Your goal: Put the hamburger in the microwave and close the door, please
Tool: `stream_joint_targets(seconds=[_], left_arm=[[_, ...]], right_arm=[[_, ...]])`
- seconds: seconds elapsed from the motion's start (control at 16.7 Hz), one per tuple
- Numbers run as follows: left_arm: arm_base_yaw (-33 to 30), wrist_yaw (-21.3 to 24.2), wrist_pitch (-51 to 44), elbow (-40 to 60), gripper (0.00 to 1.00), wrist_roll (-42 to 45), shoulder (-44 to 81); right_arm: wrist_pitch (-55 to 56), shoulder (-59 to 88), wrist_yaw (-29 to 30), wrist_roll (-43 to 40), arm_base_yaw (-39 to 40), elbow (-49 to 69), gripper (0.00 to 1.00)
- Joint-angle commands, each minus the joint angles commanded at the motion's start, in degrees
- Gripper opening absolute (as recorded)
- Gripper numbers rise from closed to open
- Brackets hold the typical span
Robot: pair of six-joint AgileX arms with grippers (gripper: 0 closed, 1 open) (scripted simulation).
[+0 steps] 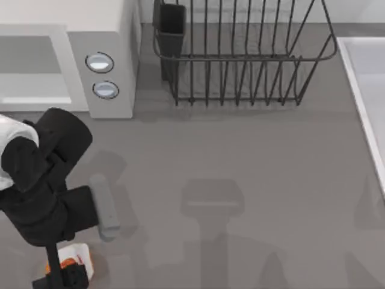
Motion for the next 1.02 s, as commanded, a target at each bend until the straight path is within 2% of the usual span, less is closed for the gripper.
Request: stream_joint_targets(seconds=[0.36, 0.72, 1.02], left_arm=[[0.11, -0.01, 15.88, -7.33, 1.00, 0.27, 8.01], [0.13, -0.01, 18.15, -8.55, 1.00, 0.32, 9.41], [0.13, -0.01, 18.15, -8.55, 0.62, 0.32, 9.41]], right_arm=[[0.00, 0.00, 0.00, 0.00, 0.00, 0.00, 1.00], [0.00, 0.00, 0.00, 0.00, 0.00, 0.00, 1.00], [0.00, 0.00, 0.00, 0.00, 0.00, 0.00, 1.00]])
